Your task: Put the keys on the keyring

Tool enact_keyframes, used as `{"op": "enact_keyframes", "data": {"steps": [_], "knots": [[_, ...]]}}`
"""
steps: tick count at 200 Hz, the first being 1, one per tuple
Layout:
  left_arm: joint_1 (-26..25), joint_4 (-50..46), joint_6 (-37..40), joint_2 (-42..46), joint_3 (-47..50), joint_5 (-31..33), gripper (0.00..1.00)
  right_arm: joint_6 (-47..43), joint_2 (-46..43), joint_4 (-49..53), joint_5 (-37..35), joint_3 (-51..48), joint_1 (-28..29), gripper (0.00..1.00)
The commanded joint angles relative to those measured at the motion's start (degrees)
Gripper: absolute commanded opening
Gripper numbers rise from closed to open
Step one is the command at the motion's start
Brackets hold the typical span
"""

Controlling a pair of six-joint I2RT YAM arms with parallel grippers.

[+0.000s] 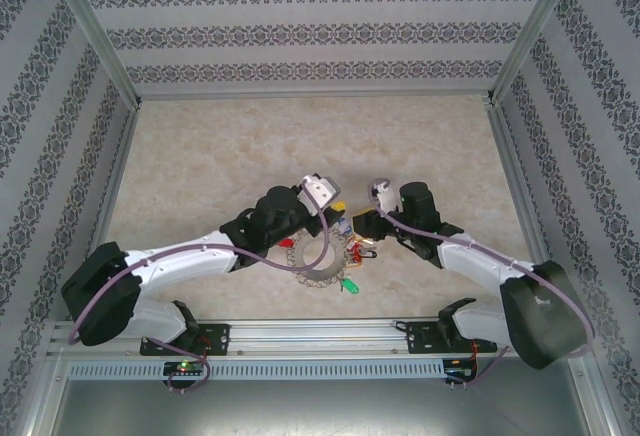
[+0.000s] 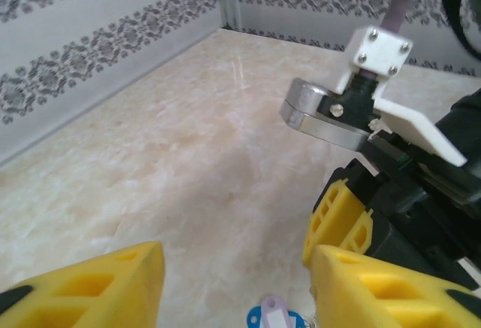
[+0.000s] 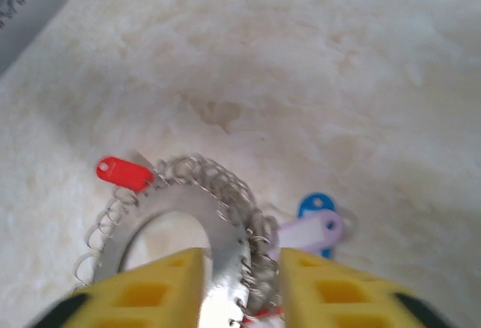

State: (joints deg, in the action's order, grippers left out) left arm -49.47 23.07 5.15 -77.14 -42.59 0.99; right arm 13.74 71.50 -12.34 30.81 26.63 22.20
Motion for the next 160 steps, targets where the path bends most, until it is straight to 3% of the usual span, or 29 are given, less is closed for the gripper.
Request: {"op": "enact_keyframes", "data": {"steps": [1,12,45,78,108,160], "knots": [[1.9,-5.2,-12.3,3.4,2.4,4.9,0.62,7.4,4.0,6.7,5.6,4.9,-1.8,0.46],[3.0,-9.7,-21.3,4.4,2.9,6.9,0.65,9.0,6.6,11.5,6.1,7.9,-1.7,0.48],[4.7,-25.1,-41.9,6.3,3.8,3.8,0.69,12.1,11.2,18.4,9.3,10.9,0.2,0.48],[4.7,-28.4,-57.2,7.3,9.1,-2.0,0.70,10.1,14.6,22.0,7.7,14.2,4.6,0.49],[4.7,-29.2,-62.2,7.6,11.8,-7.0,0.75,9.4,17.9,24.4,4.5,17.2,5.8,0.49],[4.7,-30.9,-61.7,7.8,12.8,-9.1,0.75,5.6,22.5,30.4,4.2,21.1,7.9,0.46]]}}
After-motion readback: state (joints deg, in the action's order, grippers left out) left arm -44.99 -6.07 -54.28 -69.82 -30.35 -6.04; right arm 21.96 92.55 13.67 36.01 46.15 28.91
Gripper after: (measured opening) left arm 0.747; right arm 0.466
